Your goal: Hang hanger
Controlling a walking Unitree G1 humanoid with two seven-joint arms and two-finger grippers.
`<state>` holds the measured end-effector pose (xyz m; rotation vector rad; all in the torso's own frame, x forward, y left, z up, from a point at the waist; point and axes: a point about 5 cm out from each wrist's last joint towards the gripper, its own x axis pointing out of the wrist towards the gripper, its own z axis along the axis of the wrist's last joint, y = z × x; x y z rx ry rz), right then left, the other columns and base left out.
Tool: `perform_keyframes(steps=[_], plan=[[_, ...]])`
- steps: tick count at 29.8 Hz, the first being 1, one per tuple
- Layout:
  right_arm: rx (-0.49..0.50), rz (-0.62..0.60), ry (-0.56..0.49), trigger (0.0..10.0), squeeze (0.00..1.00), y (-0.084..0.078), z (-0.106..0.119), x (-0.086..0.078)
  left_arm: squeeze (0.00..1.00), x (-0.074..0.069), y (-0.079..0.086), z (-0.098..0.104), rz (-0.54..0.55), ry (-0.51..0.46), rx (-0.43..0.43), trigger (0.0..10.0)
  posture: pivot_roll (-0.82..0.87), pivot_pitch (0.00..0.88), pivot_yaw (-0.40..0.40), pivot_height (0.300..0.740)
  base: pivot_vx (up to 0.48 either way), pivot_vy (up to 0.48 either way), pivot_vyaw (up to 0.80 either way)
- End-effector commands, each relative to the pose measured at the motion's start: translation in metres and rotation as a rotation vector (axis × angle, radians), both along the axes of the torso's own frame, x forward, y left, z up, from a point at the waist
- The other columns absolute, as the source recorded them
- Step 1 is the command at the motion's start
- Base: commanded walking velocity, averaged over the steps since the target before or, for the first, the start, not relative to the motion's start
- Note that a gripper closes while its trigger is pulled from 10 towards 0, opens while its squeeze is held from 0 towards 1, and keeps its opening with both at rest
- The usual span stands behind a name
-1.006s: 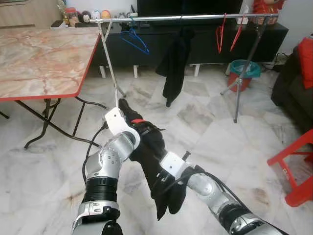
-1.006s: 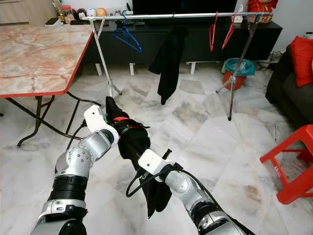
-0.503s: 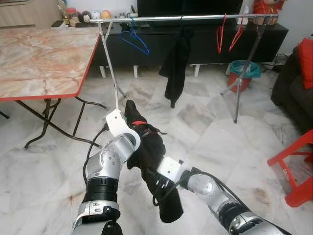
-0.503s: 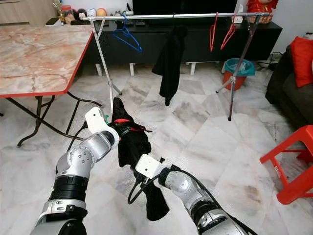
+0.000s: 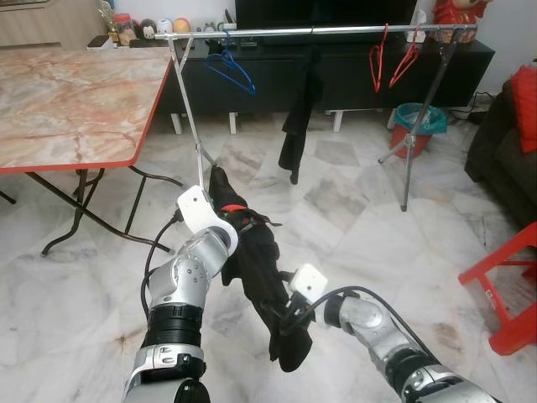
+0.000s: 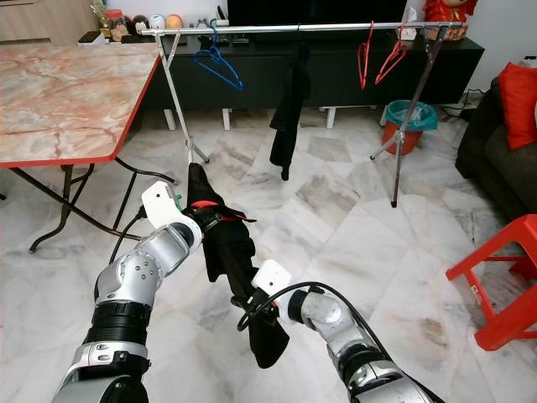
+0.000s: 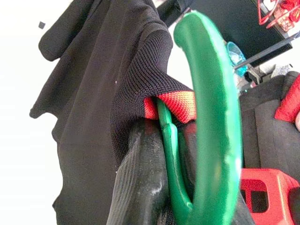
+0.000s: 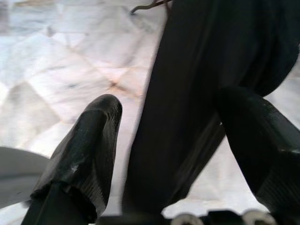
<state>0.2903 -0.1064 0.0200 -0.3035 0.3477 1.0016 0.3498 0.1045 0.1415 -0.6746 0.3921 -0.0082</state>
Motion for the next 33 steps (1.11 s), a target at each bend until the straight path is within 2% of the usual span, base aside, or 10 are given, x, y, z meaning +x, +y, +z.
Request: perform_keyframes(steps=[1, 6, 10, 12, 13, 14, 15, 20, 26, 33], plan=[[0.022, 0.013, 0.046, 10.0, 1.0, -0.002, -0.003, -0.004, 0.0, 0.003, 0.001, 0.006, 0.02, -0.029, 0.011, 0.0, 0.05, 0.0, 0.038, 0.74, 0.0, 0.0, 0.0], [0.055, 0.101, 0.165, 10.0, 1.0, -0.01, -0.013, -0.019, 0.0, 0.003, 0.007, 0.004, 0.062, -0.026, 0.014, 0.0, 0.05, 0.0, 0.037, 0.74, 0.0, 0.0, 0.0], [0.047, 0.092, 0.176, 10.0, 1.0, -0.017, -0.015, -0.022, 0.0, 0.005, 0.012, 0.005, 0.091, -0.04, 0.021, 0.0, 0.05, 0.0, 0.036, 0.74, 0.0, 0.0, 0.0], [0.024, 0.049, 0.146, 10.0, 1.0, -0.022, -0.015, -0.02, 0.0, 0.005, 0.014, 0.006, 0.094, -0.051, 0.02, 0.8, 0.05, 0.0, 0.036, 0.74, 0.0, 0.0, 0.0], [-0.002, -0.005, 0.116, 10.0, 1.0, -0.027, -0.015, -0.017, 0.0, 0.007, 0.015, 0.008, 0.068, -0.077, 0.038, 4.6, 0.04, 0.0, 0.036, 0.74, 0.0, 0.0, 0.0], [-0.011, -0.024, 0.107, 10.0, 1.0, -0.028, -0.015, -0.016, 0.0, 0.008, 0.016, 0.009, 0.056, -0.087, 0.049, 4.6, 0.04, 0.0, 0.036, 0.74, 0.0, 0.0, 0.0], [-0.046, -0.084, 0.064, 10.0, 0.0, -0.033, -0.014, -0.012, 0.0, 0.009, 0.016, 0.013, 0.012, -0.118, 0.079, 10.0, 0.04, 0.0, 0.036, 0.74, 0.0, 0.0, 0.0], [-0.09, -0.284, -0.074, 10.0, 0.0, -0.043, -0.003, 0.005, 0.0, 0.009, 0.016, 0.024, -0.205, -0.246, 0.262, 10.0, 0.04, 0.0, 0.036, 0.74, 0.0, 0.0, 0.0], [-0.01, -0.346, -0.19, 10.0, 0.0, -0.033, 0.019, 0.022, 0.0, -0.002, 0.009, 0.013, -0.389, -0.264, 0.378, 10.0, 0.04, 0.0, 0.034, 0.74, 0.0, 0.0, 0.0], [-0.004, -0.421, -0.29, 10.0, 0.0, -0.03, 0.028, 0.028, 0.0, -0.01, 0.003, 0.002, -0.501, -0.254, 0.404, 10.0, 0.04, 0.0, 0.025, 0.74, 0.0, 0.0, 0.0]])
